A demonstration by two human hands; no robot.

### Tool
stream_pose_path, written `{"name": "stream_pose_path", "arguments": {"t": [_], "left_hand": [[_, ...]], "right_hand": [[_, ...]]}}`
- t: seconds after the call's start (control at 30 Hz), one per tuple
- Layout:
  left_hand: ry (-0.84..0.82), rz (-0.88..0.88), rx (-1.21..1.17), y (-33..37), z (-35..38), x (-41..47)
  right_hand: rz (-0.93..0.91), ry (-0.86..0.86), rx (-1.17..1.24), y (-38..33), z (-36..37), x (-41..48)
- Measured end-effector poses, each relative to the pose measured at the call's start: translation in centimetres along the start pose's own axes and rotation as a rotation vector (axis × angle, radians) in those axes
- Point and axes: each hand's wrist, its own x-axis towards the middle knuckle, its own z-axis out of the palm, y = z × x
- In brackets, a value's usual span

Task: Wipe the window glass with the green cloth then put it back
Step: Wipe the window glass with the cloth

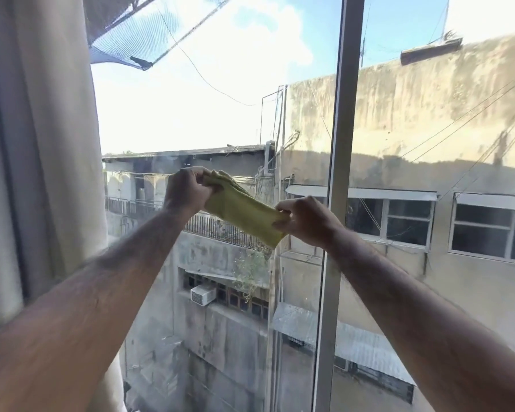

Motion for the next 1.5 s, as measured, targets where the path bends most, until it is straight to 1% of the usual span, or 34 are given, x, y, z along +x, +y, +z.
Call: {"name": "stream_pose_path", "arguments": {"t": [0.07, 0.1, 0.17, 0.27, 0.33, 0.4, 0.47, 0.57, 0.67, 0.7, 0.77, 0.83, 0.9, 1.0, 1.03, 1.07, 1.1, 1.13, 1.2, 1.27, 1.33, 1.37, 1.4, 1.43, 1.47, 1.5], "left_hand": [[0.083, 0.072, 0.098, 0.9, -0.3, 1.5], [0.123, 0.112, 0.178, 1.2, -0.4, 2.1], [0.137, 0.188, 0.308, 1.5, -0.4, 3.0], [0.036, 0.214, 0.411, 1.0, 0.5, 3.8], [0.042, 0.2, 0.467, 0.2, 1.4, 4.3], [0.069, 0.19, 0.452, -0.6, 2.1, 4.8], [0.131, 0.211, 0.398, -1.5, 3.0, 5.8], [0.236, 0.275, 0.282, -2.8, 5.0, 6.6], [0.28, 0.37, 0.122, -5.3, 8.1, 6.2], [0.266, 0.412, 0.123, -6.5, 9.2, 5.9], [0.251, 0.512, 0.243, -9.0, 10.7, 5.6], [0.309, 0.561, 0.357, -10.7, 12.0, 5.9], [0.37, 0.492, 0.397, -10.2, 12.5, 6.9], [0.453, 0.257, 0.37, -7.2, 14.1, 8.8], [0.462, 0.207, 0.361, -6.0, 14.6, 9.2], [0.452, 0.202, 0.368, -4.7, 15.2, 9.4], [0.425, 0.25, 0.397, -3.6, 16.0, 9.4], [0.381, 0.346, 0.445, -2.7, 16.9, 9.1], [0.258, 0.637, 0.56, -1.9, 19.3, 7.3], [0.105, 0.921, 0.653, -3.2, 21.3, 3.7], [-0.061, 1.123, 0.758, -7.0, 21.4, -0.1], [-0.116, 1.183, 0.798, -9.4, 20.7, -1.4], [-0.137, 1.214, 0.812, -11.6, 19.7, -1.9], [-0.109, 1.201, 0.808, -13.3, 18.5, -1.7], [-0.046, 1.139, 0.799, -14.4, 17.5, -1.0], [0.034, 1.023, 0.779, -14.7, 16.7, 0.2]], "right_hand": [[-0.043, -0.07, 0.039, 0.5, 0.3, 0.2], [-0.043, -0.058, 0.013, 1.1, 0.3, 0.3], [-0.01, 0.077, -0.099, 3.1, 0.1, 0.7], [0.136, 0.345, -0.249, 6.4, -0.5, 1.5], [0.251, 0.409, -0.265, 8.3, -0.4, 2.4], [0.339, 0.384, -0.234, 9.9, 0.2, 3.3], [0.371, 0.362, -0.21, 11.4, 1.4, 3.9], [0.348, 0.441, -0.269, 13.2, 3.8, 4.4], [0.352, 0.545, -0.308, 14.4, 6.0, 5.2], [0.353, 0.582, -0.32, 14.7, 6.4, 5.5], [0.334, 0.652, -0.337, 15.4, 7.1, 6.0], [0.309, 0.716, -0.354, 16.3, 7.9, 6.5], [0.293, 0.772, -0.374, 16.7, 8.4, 6.9], [0.276, 0.8, -0.396, 17.5, 8.9, 7.1], [0.268, 0.802, -0.402, 17.6, 8.9, 7.1], [0.263, 0.808, -0.406, 17.7, 8.9, 7.1], [0.261, 0.813, -0.407, 17.7, 8.9, 7.1], [0.26, 0.82, -0.407, 17.7, 8.9, 7.1], [0.254, 0.833, -0.416, 17.6, 8.9, 7.0], [0.249, 0.845, -0.433, 17.5, 8.9, 6.9], [0.248, 0.849, -0.439, 17.4, 8.7, 6.8], [0.249, 0.845, -0.435, 17.3, 8.8, 6.8], [0.251, 0.842, -0.429, 17.3, 8.8, 6.8], [0.253, 0.841, -0.424, 17.3, 8.7, 6.9], [0.256, 0.839, -0.42, 17.4, 8.7, 6.9], [0.258, 0.834, -0.419, 17.3, 8.7, 6.9]]}}
